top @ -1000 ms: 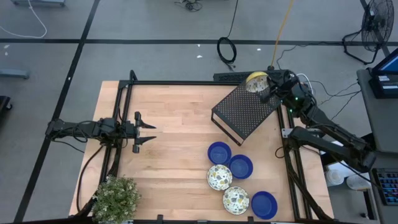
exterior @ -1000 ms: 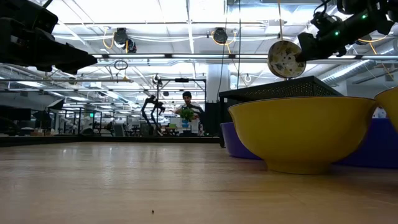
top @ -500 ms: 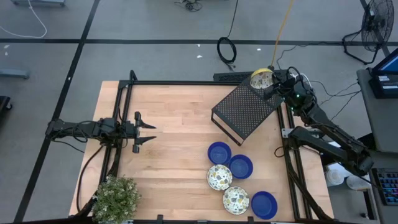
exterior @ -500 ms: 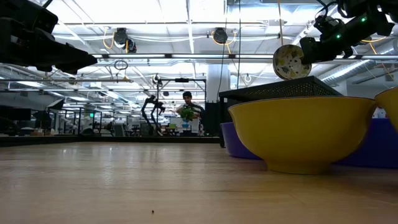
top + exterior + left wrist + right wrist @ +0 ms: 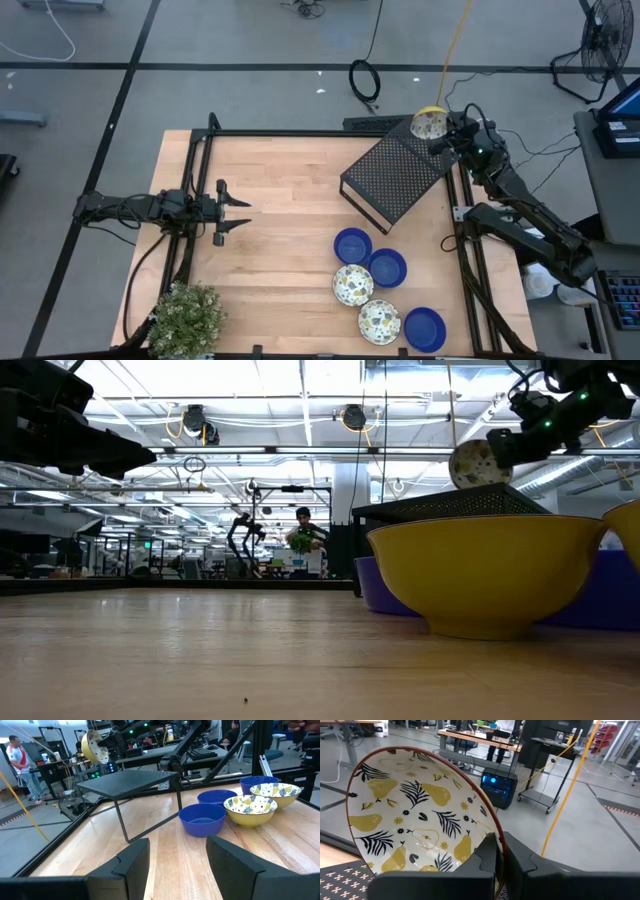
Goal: Pick & Place Mini bowls
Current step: Put the top right patterned yellow bowl on the shelf
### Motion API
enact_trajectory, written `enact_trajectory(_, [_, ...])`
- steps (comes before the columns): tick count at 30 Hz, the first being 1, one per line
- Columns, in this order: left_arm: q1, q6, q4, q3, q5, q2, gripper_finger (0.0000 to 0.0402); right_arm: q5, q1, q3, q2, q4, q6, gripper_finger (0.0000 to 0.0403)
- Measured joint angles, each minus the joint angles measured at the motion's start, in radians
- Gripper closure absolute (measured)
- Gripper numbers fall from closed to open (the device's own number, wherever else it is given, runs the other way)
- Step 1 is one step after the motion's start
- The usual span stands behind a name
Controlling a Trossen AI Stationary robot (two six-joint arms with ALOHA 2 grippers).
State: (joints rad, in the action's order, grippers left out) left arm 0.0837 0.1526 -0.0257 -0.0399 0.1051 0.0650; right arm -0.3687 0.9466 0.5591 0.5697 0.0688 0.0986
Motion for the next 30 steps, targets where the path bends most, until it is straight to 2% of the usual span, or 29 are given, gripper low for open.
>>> enact_trajectory(4, [0.000,0.000,0.000,0.000,0.000,0.000,0.0204,0.003,0.019,0.001,0.000,0.011,-0.009,0.0399])
enact_trajectory(8, [0.000,0.000,0.000,0.000,0.000,0.000,0.0204,0.006,0.023,0.041,0.007,0.095,-0.027,0.0399])
enact_trajectory(11, [0.000,0.000,0.000,0.000,0.000,0.000,0.0204,0.016,0.023,0.108,0.026,0.207,-0.031,0.0399])
enact_trajectory(18, [0.000,0.000,0.000,0.000,0.000,0.000,0.0204,0.141,0.023,0.310,0.118,0.463,-0.044,0.0399])
enact_trajectory(24, [0.000,0.000,0.000,0.000,0.000,0.000,0.0204,0.168,0.023,0.481,0.222,0.790,-0.053,0.0399])
enact_trajectory(30, [0.000,0.000,0.000,0.000,0.000,0.000,0.0204,0.192,0.023,0.567,0.314,0.968,-0.072,0.0399])
